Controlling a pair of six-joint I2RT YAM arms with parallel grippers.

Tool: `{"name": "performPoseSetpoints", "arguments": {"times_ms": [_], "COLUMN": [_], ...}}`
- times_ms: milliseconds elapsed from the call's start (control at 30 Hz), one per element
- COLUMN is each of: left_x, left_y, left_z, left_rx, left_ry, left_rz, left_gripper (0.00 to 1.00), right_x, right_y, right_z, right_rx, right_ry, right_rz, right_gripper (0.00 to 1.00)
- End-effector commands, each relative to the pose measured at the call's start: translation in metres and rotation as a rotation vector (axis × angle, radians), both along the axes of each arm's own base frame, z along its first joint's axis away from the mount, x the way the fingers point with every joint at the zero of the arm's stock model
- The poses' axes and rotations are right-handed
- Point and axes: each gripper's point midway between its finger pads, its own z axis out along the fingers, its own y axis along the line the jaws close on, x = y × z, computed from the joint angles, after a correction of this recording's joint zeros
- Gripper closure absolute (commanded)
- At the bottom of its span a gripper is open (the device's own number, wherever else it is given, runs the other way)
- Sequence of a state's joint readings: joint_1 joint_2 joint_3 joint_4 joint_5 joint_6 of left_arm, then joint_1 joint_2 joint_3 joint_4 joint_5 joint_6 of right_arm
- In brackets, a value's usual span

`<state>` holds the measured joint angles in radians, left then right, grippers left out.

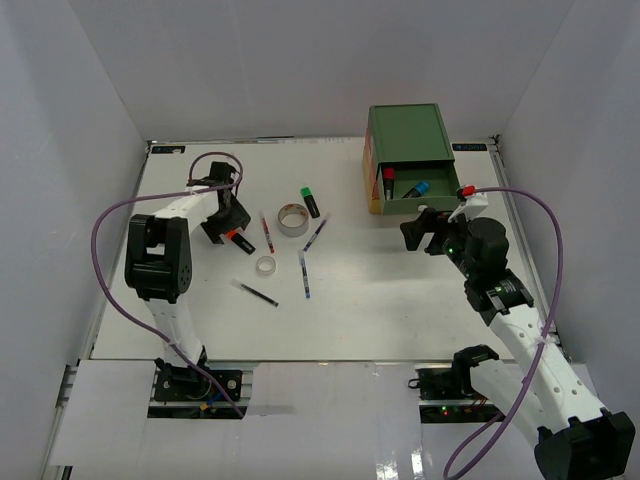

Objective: Sort the stationery into containers
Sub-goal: Pick up the pen from the center of the board.

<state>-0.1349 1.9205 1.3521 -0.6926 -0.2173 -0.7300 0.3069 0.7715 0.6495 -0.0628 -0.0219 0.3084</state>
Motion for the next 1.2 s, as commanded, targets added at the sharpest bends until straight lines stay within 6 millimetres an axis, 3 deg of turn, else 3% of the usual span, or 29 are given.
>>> {"name": "performPoseSetpoints", "arguments": {"times_ms": [0, 367, 500, 700, 800, 867, 900, 967, 1033, 1067, 1100, 1133, 1167], "left_x": [0.005, 0.003, 0.004, 0.001, 0.000, -0.003, -0.005, -0.008, -0.022, -0.025, -0.032, -0.042, -0.048], "left_y": [-0.003, -0.006, -0.009, -0.019, -0.028, -0.037, -0.042, -0.063, -0.082, -0.089, -0.099, -0.109, -0.114], "left_z": [0.009, -0.004, 0.009, 0.035, 0.060, 0.090, 0.094, 0.132, 0.142, 0.166, 0.174, 0.175, 0.198], "left_rx": [-0.009, -0.028, -0.043, -0.110, -0.163, -0.208, -0.226, -0.299, -0.336, -0.358, -0.388, -0.406, -0.426], "left_ry": [-0.005, 0.038, -0.003, -0.083, -0.161, -0.254, -0.291, -0.423, -0.471, -0.556, -0.579, -0.588, -0.662], "left_rz": [0.008, -0.003, -0.011, -0.030, -0.068, -0.102, -0.121, -0.198, -0.273, -0.310, -0.354, -0.387, -0.418], "left_gripper": [0.24, 0.45, 0.64, 0.72, 0.73, 0.74, 0.74, 0.74, 0.74, 0.74, 0.74, 0.74, 0.74], "right_x": [0.004, 0.003, 0.000, -0.009, -0.017, -0.023, -0.029, -0.034, -0.041, -0.044, -0.051, -0.051, -0.056], "right_y": [-0.003, 0.000, 0.010, 0.030, 0.046, 0.057, 0.071, 0.088, 0.113, 0.124, 0.144, 0.151, 0.169], "right_z": [0.012, 0.017, 0.026, 0.035, 0.044, 0.053, 0.052, 0.061, 0.058, 0.066, 0.058, 0.057, 0.056], "right_rx": [-0.006, -0.021, -0.019, -0.011, -0.017, -0.016, -0.014, -0.012, -0.027, -0.027, -0.041, -0.047, -0.048], "right_ry": [-0.063, -0.083, -0.101, -0.100, -0.106, -0.103, -0.089, -0.092, -0.067, -0.077, -0.043, -0.031, -0.015], "right_rz": [-0.009, 0.021, 0.086, 0.208, 0.290, 0.342, 0.393, 0.436, 0.481, 0.499, 0.549, 0.550, 0.590], "right_gripper": [0.10, 0.10, 0.10, 0.09, 0.09, 0.09, 0.09, 0.09, 0.08, 0.08, 0.08, 0.08, 0.07]}}
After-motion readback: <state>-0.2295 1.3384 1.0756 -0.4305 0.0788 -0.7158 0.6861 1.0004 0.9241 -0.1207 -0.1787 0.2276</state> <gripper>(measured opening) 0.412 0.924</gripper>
